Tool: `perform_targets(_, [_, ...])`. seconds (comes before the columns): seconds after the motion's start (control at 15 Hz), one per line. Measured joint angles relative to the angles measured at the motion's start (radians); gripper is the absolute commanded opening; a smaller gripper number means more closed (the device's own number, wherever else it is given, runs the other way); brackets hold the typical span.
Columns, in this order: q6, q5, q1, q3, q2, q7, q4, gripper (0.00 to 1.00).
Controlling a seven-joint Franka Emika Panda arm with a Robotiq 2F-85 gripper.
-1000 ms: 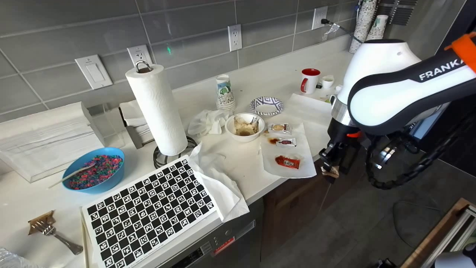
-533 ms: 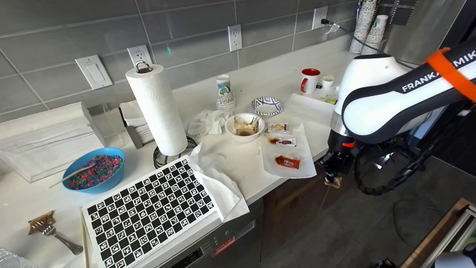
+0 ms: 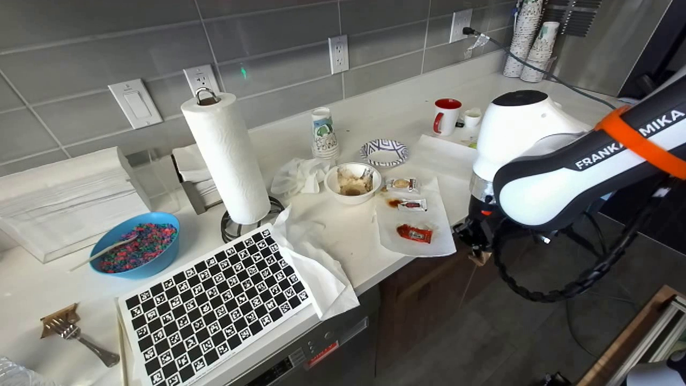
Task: Put the small tissue in the rubbish can
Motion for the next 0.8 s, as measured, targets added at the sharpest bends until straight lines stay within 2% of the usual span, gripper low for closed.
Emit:
perform_targets(0.2, [0.036,-0.092,-0.046,0.046,0.029,0.167,0.000,0.00])
perform_targets(0.33, [0.063,-0.216,0.000,-0.015,0.063,0.309,0.000,0.00])
perform_targets(0.4, [0.078,-0.270,0.001,-0.023,0.082,0.372,-0.001,0.00])
perform_targets(0.8, [0.169,-0.603,-0.062,-0.032,0.225,0.707,-0.003,0.01])
